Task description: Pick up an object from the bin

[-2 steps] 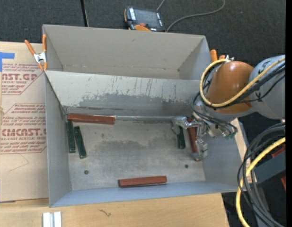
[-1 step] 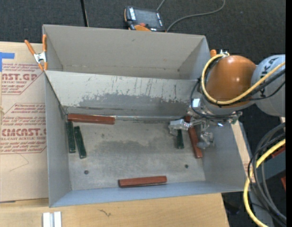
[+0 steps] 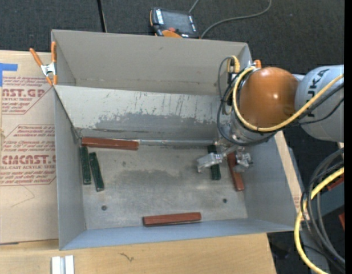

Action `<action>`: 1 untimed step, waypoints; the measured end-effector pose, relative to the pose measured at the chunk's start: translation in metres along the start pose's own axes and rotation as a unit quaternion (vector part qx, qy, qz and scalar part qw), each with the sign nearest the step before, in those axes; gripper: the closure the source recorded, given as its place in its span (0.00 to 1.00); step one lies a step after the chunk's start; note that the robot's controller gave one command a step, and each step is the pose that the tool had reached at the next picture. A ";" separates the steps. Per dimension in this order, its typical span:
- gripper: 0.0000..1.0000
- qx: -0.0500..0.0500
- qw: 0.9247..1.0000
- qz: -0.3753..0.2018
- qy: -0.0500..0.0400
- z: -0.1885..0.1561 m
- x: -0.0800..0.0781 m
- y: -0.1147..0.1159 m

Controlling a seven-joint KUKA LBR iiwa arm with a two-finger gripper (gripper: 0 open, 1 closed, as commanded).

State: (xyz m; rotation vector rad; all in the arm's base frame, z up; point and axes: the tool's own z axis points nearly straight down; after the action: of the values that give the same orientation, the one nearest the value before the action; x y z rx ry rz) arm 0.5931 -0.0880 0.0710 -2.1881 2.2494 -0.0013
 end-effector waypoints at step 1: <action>1.00 0.000 1.000 0.002 0.001 -0.003 0.002 -0.001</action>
Offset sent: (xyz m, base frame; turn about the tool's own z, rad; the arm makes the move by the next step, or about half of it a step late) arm 0.0000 0.0000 0.0000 0.0000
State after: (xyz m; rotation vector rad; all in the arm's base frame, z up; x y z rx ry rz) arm 0.5941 -0.0898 0.0738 -2.1845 2.2555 -0.0030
